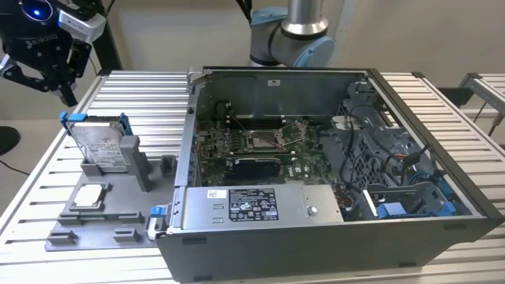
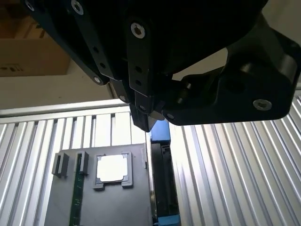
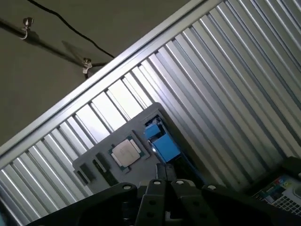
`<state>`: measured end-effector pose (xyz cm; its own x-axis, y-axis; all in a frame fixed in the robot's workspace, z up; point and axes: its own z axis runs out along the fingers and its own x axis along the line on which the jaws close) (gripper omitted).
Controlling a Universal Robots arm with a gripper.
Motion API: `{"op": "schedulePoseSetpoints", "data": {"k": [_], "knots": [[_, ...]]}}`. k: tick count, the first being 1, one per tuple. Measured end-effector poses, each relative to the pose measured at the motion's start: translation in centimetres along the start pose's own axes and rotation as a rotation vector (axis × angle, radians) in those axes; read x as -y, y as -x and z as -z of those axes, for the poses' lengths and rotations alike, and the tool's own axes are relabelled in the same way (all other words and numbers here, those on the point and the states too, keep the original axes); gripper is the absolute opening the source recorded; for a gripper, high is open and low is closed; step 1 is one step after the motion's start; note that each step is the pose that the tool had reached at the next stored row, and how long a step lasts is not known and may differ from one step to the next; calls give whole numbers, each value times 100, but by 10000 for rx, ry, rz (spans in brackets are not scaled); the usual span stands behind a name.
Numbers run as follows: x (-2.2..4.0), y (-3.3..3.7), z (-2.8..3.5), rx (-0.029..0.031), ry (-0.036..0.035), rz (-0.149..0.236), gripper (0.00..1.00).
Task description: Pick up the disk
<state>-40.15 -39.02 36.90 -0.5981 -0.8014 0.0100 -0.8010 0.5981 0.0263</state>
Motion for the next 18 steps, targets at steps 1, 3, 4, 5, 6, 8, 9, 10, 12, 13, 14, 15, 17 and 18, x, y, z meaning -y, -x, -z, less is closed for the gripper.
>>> {"op": "schedulePoseSetpoints", "data": {"k": [1,3,4,5,6,8,9,10,12,13,14,15,17,18], "knots": [[-2,-1,0,-6,-4,132,0],[-6,-4,-1,-15,-11,341,0],[-12,-8,-1,-18,-11,372,0],[-17,-13,-1,-20,-12,395,0],[-18,-14,-1,-20,-12,403,0],[-19,-14,-1,-20,-12,413,0],[-20,-15,-1,-20,-13,443,0],[-21,-15,-2,-27,-17,525,0],[-24,-14,-2,-46,-29,801,0],[-26,-13,-2,-61,-38,948,0],[-28,-12,-2,-75,-46,1087,0],[-29,-12,-3,-86,-55,1257,0],[-32,-9,-4,-103,-64,1587,0],[-33,-7,-5,-110,-66,1768,0]]}}
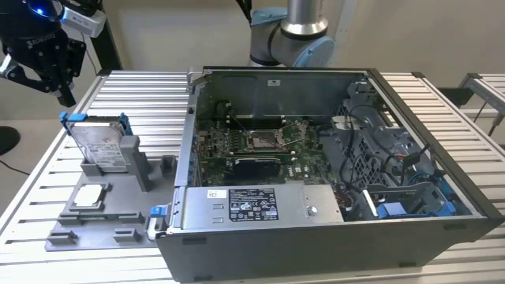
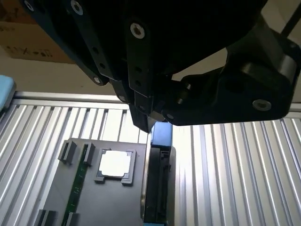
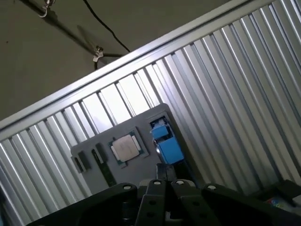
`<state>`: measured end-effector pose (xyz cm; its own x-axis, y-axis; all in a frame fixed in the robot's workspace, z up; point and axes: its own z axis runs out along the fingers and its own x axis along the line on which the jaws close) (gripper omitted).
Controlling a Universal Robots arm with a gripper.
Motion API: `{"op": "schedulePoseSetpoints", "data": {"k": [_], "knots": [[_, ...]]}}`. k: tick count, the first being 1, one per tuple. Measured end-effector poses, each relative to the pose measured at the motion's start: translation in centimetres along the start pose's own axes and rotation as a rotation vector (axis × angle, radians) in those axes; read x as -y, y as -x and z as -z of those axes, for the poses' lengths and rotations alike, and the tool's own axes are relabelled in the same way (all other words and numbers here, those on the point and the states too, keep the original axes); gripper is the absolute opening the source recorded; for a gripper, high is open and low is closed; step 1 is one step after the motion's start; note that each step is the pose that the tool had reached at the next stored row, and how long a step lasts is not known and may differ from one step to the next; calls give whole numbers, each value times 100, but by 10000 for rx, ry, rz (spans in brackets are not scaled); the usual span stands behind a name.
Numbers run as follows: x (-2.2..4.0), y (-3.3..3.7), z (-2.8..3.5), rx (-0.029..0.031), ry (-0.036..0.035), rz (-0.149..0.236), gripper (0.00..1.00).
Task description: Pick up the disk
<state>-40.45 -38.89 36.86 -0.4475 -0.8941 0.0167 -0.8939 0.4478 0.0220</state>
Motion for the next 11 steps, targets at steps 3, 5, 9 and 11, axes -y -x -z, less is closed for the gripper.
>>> {"op": "schedulePoseSetpoints", "data": {"k": [3,5,9,11], "knots": [[-2,3,-10,-11,-9,497,0],[-3,4,-20,-19,-16,864,0],[-3,5,-44,-34,-29,1595,0],[-3,6,-53,-43,-35,1960,0]]}}
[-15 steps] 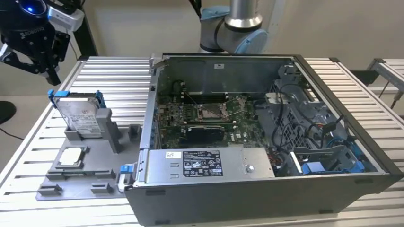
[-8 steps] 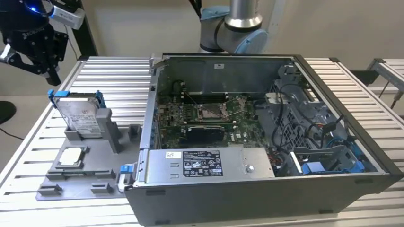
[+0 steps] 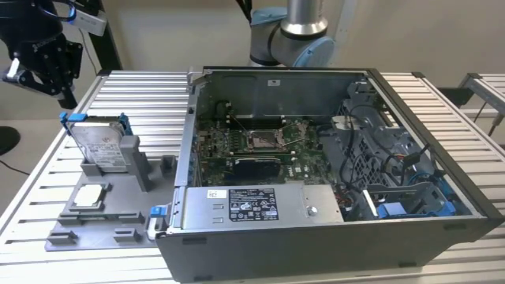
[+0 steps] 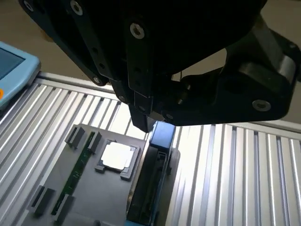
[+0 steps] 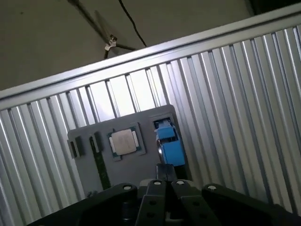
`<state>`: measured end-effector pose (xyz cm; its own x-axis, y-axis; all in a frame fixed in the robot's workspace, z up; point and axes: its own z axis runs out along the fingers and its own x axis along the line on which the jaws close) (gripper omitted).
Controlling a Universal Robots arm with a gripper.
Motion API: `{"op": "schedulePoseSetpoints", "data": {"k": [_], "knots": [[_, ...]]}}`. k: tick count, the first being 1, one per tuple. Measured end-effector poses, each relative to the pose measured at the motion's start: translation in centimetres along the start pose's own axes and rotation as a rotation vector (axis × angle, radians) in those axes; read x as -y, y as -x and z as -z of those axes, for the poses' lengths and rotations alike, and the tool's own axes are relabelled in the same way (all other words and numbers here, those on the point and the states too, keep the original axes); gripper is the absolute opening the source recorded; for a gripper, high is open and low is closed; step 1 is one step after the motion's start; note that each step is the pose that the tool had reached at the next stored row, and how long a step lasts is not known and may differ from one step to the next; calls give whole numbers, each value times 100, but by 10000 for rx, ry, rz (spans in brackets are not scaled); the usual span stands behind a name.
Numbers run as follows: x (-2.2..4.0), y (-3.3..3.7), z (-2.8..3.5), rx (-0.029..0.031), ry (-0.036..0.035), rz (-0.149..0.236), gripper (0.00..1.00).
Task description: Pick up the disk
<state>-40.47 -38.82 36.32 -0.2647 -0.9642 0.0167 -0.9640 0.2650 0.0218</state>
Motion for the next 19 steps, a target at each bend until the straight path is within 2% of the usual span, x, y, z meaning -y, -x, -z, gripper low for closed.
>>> {"op": "schedulePoseSetpoints", "data": {"k": [9,13,14,19], "knots": [[-5,13,-26,-32,-27,1526,0],[-6,16,-26,-36,-28,1654,0],[-5,16,-26,-36,-28,1655,100],[-6,17,-26,-36,-29,1655,100]]}}
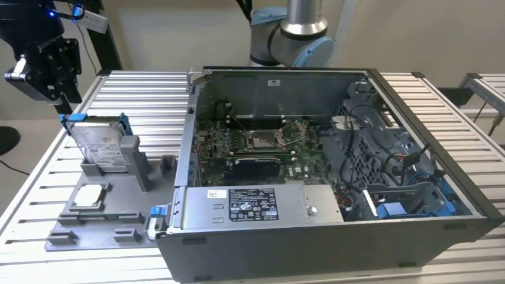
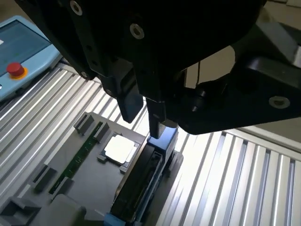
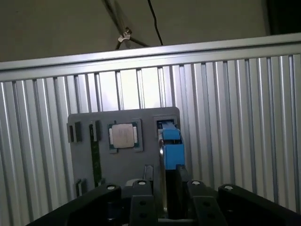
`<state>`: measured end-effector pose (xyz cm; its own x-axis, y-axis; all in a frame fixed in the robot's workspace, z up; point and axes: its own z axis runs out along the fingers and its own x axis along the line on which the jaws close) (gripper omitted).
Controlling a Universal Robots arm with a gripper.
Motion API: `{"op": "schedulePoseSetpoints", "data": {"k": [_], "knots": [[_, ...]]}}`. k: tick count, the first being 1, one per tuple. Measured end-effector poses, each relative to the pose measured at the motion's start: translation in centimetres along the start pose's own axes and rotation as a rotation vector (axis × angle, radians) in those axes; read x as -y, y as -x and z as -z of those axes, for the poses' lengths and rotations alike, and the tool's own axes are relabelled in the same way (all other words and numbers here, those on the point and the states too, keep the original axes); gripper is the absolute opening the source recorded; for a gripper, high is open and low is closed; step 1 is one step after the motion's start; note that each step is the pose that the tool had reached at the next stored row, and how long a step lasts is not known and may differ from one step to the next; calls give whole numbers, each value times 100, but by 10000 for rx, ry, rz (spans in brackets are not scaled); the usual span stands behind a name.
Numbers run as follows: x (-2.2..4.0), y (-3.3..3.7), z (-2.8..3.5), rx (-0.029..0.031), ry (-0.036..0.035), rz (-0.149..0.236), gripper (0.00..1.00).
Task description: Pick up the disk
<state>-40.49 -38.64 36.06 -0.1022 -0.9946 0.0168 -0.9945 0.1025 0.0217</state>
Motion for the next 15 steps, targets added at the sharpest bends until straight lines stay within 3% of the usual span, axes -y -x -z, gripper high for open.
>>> {"op": "schedulePoseSetpoints", "data": {"k": [6,15], "knots": [[-4,33,-39,5,-42,-1,100],[-51,77,-187,33,-345,184,100]]}}
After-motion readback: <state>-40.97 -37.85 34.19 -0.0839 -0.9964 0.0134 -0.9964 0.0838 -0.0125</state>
